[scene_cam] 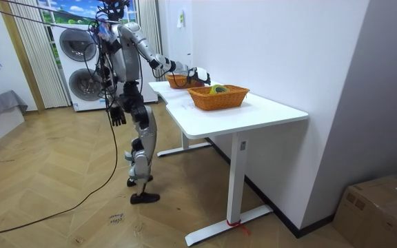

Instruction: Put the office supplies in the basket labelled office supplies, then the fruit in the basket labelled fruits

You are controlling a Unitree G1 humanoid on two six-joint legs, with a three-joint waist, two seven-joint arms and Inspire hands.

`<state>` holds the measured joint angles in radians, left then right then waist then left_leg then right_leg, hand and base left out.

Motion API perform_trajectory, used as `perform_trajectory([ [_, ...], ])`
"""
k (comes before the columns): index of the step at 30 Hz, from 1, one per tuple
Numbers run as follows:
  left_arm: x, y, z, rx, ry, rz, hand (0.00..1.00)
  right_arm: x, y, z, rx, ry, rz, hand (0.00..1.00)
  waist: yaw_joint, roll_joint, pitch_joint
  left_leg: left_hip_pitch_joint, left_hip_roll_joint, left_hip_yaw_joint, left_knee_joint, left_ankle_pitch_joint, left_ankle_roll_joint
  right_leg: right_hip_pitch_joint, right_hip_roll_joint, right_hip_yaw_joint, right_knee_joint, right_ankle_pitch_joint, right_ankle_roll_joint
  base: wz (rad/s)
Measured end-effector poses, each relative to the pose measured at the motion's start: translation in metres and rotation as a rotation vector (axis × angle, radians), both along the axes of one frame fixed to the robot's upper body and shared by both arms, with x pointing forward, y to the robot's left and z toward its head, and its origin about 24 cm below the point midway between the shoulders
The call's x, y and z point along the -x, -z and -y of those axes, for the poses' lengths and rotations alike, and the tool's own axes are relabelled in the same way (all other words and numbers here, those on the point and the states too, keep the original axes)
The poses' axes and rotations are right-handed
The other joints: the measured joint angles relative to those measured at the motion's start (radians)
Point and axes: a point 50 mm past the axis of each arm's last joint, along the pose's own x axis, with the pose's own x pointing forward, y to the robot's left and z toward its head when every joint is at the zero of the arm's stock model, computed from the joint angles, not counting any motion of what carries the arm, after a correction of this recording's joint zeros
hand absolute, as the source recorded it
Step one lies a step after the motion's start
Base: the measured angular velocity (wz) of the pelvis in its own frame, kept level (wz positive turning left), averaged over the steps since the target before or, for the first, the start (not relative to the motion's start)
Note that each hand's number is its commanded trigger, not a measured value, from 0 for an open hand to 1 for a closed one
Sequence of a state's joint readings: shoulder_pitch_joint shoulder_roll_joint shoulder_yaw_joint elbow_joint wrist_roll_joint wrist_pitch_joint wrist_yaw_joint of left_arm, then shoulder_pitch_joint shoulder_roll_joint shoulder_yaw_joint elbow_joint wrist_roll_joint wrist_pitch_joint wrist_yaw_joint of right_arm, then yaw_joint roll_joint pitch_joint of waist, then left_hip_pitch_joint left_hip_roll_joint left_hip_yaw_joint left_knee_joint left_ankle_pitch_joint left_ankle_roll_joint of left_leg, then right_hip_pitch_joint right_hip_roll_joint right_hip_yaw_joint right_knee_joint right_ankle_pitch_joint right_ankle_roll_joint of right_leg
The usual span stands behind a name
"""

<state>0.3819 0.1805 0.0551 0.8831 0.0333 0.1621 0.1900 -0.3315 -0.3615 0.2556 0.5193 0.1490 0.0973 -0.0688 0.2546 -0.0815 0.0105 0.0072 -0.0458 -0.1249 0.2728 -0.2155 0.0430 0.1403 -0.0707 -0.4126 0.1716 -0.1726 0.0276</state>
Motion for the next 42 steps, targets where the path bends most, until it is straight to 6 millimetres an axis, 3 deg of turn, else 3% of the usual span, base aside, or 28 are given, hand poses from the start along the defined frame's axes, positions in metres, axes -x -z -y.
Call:
perform_trajectory([
  [22, 0.003, 0.000, 0.001, 0.024, 0.006, -0.007, 0.00, 0.002, 0.011, 0.004, 0.001, 0.027, -0.047, 0.00, 0.004, 0.002, 0.0021, -0.015, -0.003, -0.025, 0.000, 0.007, -0.005, -0.002, 0.001, -0.029, 0.000, 0.000, 0.000, 0.03],
  [38, -0.002, 0.001, 0.002, 0.072, 0.012, 0.005, 0.00, -0.007, 0.012, 0.014, 0.003, 0.074, -0.074, 0.00, 0.026, 0.001, 0.0005, -0.034, -0.003, -0.034, 0.001, 0.014, -0.007, -0.020, 0.000, -0.034, 0.000, 0.000, 0.000, 0.00],
  [42, -0.002, 0.001, 0.002, 0.072, 0.013, 0.004, 0.00, -0.012, 0.009, 0.016, 0.011, 0.087, -0.076, 0.00, 0.024, 0.001, 0.0007, -0.038, -0.003, -0.040, 0.002, 0.014, -0.007, -0.021, -0.001, -0.054, 0.000, 0.000, 0.000, 0.04],
])
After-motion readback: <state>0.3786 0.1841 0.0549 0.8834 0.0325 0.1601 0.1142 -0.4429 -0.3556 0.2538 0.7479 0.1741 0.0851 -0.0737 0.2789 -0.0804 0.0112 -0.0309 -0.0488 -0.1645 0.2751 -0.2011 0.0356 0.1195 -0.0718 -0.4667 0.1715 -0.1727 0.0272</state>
